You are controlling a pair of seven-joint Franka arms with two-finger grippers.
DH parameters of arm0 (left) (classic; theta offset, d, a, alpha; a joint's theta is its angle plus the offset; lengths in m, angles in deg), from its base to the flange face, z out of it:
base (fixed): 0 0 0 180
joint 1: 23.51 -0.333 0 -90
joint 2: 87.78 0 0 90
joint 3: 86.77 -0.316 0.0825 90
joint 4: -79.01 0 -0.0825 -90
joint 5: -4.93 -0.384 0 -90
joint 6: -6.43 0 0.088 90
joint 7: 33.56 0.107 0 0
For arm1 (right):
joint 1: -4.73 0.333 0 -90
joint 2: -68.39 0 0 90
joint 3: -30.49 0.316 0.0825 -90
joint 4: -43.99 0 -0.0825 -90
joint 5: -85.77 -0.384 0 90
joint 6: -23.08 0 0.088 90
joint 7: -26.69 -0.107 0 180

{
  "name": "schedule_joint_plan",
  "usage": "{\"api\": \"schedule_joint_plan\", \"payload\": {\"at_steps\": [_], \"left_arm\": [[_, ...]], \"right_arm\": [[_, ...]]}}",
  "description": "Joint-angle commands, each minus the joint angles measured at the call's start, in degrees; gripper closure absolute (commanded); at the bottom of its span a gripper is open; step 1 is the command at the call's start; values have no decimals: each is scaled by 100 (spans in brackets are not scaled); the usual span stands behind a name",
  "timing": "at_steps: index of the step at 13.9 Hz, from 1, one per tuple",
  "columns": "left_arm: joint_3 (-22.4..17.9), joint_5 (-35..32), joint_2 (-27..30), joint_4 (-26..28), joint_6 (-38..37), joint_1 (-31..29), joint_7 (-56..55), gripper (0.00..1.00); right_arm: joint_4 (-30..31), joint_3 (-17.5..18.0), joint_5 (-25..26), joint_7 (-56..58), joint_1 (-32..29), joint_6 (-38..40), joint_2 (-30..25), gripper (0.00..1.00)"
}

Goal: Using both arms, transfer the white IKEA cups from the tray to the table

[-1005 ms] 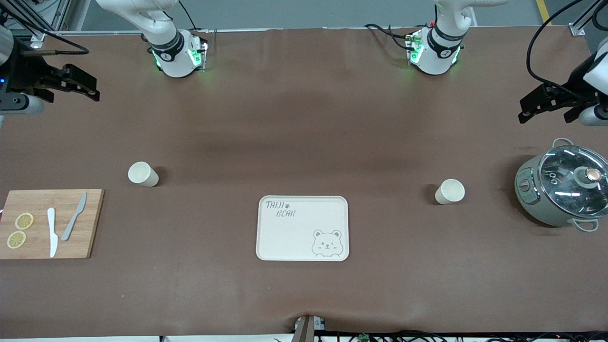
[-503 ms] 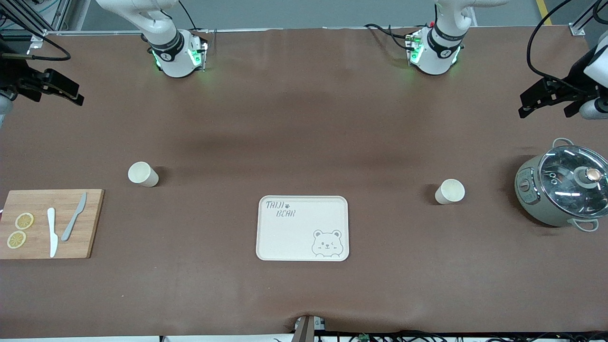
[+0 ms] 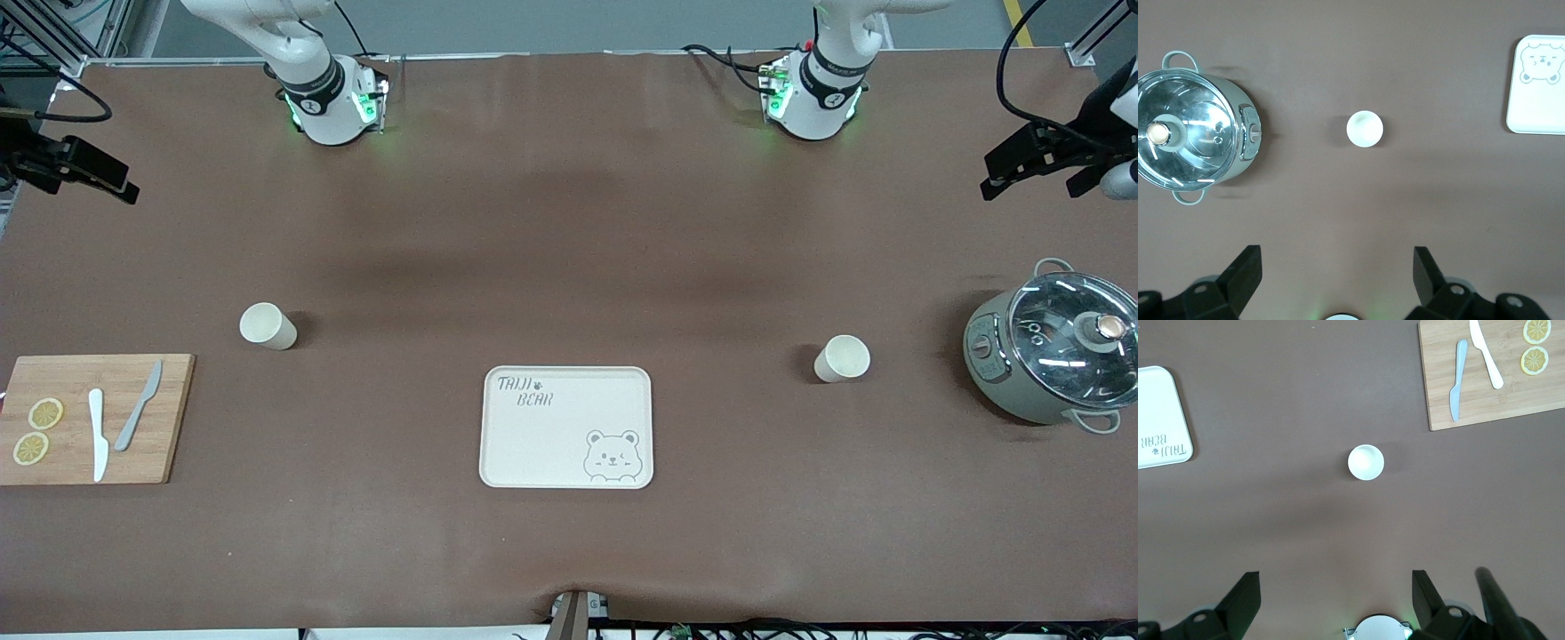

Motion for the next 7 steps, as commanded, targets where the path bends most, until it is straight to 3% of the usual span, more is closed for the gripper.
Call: {"api": "schedule_joint_plan", "payload": {"at_steps": [1,7], "left_arm": [[19,-161,-126,-163,-49,27,-34,0],[-7,-161,-171,-225,-40,9,-34,0]], "right_arm": [[120,69,-103,14,-122,-71,-124,0],[120,103,-94,41,-174,-44,-115,0]]}}
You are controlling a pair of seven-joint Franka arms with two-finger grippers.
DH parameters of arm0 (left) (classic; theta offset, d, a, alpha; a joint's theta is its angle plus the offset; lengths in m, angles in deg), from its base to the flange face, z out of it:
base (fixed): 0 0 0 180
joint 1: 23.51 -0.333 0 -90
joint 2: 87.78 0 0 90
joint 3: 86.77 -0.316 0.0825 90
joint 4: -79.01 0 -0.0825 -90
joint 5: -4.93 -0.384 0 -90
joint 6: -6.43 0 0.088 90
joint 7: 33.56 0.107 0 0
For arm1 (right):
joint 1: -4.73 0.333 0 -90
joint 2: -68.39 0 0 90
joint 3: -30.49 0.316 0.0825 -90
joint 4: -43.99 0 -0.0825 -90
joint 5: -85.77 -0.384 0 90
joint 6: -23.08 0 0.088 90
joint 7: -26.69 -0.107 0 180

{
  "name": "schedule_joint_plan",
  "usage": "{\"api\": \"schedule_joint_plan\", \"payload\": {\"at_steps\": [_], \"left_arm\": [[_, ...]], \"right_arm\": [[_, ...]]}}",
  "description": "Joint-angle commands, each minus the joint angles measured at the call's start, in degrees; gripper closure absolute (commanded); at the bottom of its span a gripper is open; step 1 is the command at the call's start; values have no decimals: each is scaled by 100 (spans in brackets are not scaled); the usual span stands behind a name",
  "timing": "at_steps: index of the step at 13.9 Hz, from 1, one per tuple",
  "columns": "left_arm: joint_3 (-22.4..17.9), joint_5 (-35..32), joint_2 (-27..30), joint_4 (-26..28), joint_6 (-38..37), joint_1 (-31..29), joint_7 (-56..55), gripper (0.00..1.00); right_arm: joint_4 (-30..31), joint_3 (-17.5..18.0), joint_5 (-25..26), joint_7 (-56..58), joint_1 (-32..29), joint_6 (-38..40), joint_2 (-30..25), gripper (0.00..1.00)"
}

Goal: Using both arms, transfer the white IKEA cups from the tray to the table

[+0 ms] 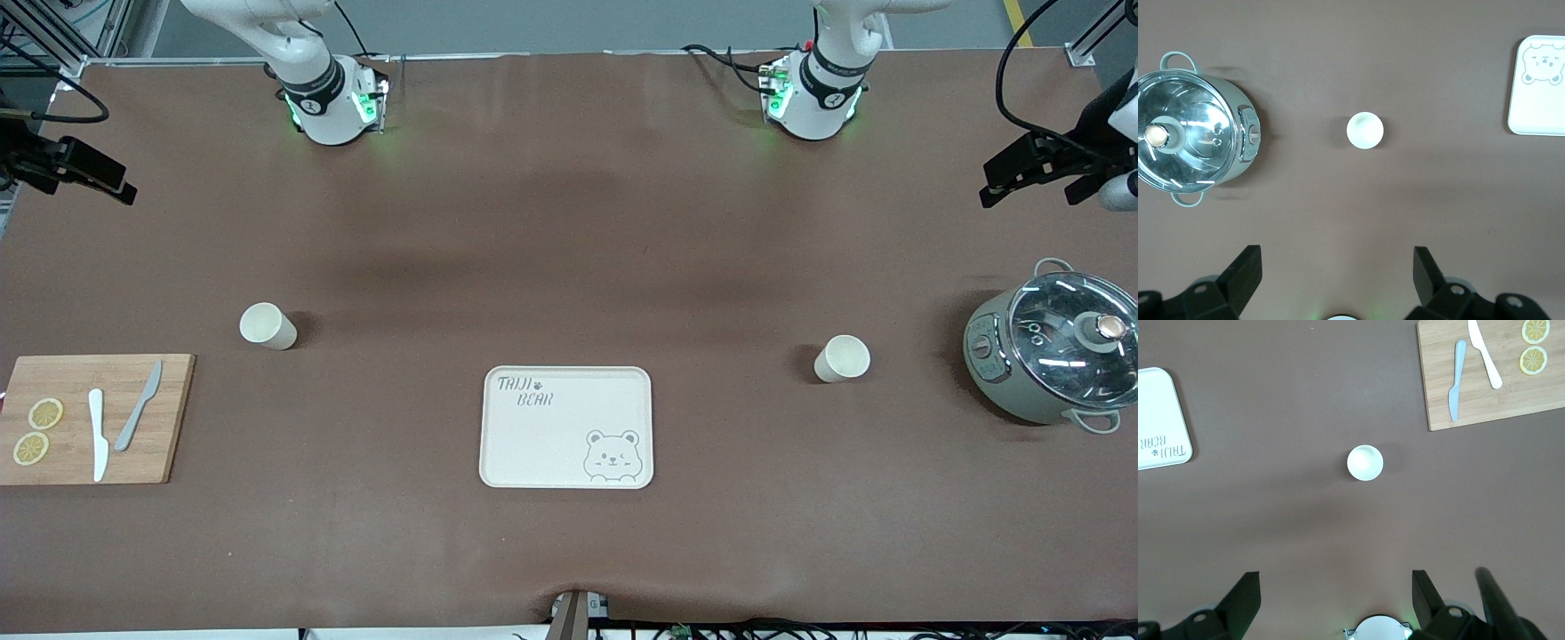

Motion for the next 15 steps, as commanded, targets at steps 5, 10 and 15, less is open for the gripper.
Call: {"api": "schedule_joint_plan", "payload": {"at_steps": [5,10,15], "left_arm": [[-7,-161,-52,-153,-47,7,-34,0],[-16,-249,-52,-153,-55,16,-25,0],[-16,-249,-52,-215,-47,-36,-7,0]], "right_arm": [[100,597,-40,40,-505,-3,-115,0],[100,553,-40,31,-496,23,-115,0],[100,422,-40,31,-365,59,-106,0]]}}
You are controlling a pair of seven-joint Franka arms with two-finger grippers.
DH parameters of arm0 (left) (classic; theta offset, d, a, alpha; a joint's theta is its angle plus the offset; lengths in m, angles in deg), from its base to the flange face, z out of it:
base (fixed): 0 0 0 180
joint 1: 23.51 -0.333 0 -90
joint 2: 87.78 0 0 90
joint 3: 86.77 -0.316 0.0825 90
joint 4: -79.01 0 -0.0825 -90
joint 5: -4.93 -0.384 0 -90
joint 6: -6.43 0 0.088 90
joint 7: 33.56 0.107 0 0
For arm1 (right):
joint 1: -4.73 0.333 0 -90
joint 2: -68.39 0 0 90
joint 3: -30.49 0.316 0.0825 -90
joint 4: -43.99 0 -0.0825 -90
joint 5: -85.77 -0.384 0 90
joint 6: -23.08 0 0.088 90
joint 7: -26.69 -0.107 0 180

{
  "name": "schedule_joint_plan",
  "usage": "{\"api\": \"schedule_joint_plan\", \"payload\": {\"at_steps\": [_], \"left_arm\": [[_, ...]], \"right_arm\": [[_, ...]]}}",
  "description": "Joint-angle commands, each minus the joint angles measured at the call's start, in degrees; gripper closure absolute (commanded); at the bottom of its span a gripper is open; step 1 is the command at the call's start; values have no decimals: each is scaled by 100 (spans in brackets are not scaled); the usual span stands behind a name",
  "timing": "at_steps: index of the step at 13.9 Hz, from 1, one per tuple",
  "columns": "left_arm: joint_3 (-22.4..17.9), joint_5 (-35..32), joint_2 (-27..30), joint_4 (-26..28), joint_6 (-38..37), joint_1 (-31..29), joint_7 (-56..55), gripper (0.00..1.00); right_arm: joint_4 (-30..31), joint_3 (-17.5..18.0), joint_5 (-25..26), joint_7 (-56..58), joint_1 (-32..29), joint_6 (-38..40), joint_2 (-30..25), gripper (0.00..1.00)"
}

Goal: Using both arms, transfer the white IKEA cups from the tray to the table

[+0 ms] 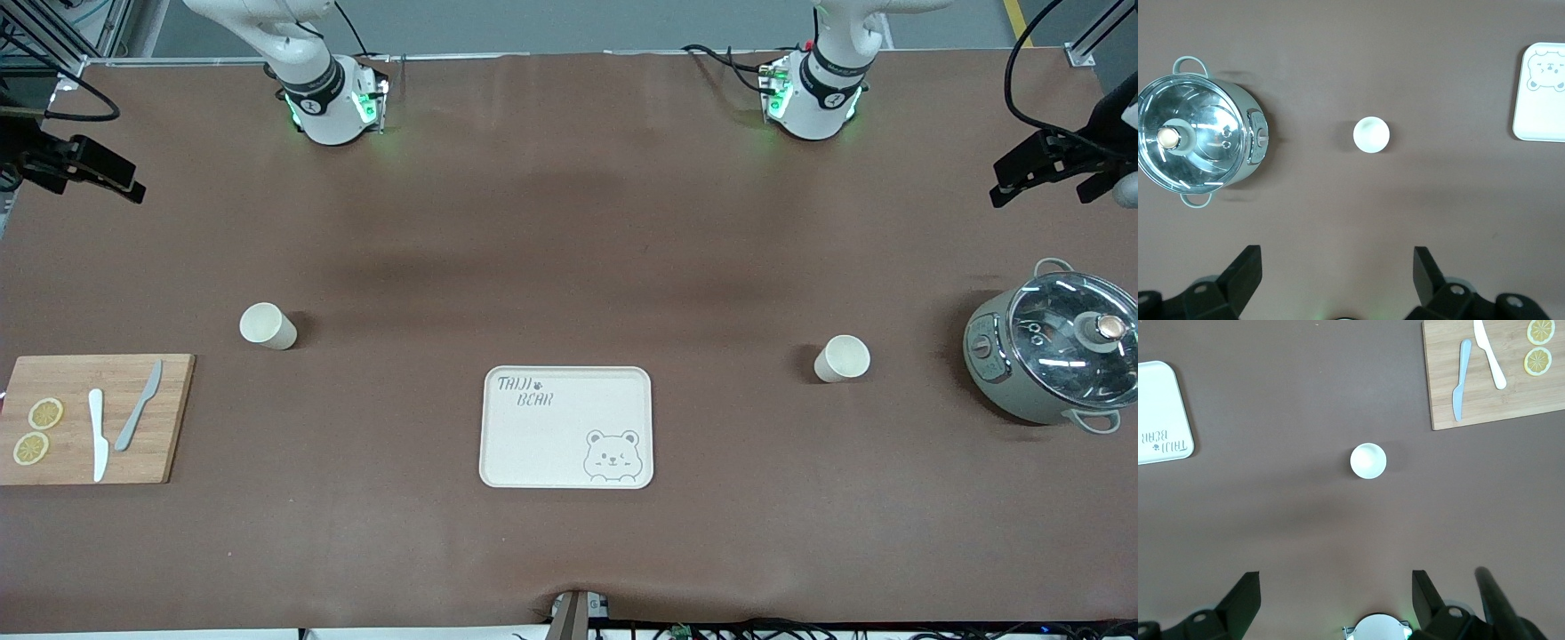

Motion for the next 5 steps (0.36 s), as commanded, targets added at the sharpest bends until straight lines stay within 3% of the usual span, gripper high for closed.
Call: {"api": "schedule_joint_plan", "payload": {"at_steps": [1,5], "left_arm": [[3,-162,-51,-141,-46,-6,-15,0],[3,-153,-60,-185,-46,-67,-15,0]], "right_arm": [[98,-103,-42,24,76,22,-106,0],[89,-323,-51,24,243,13,-97,0]]}}
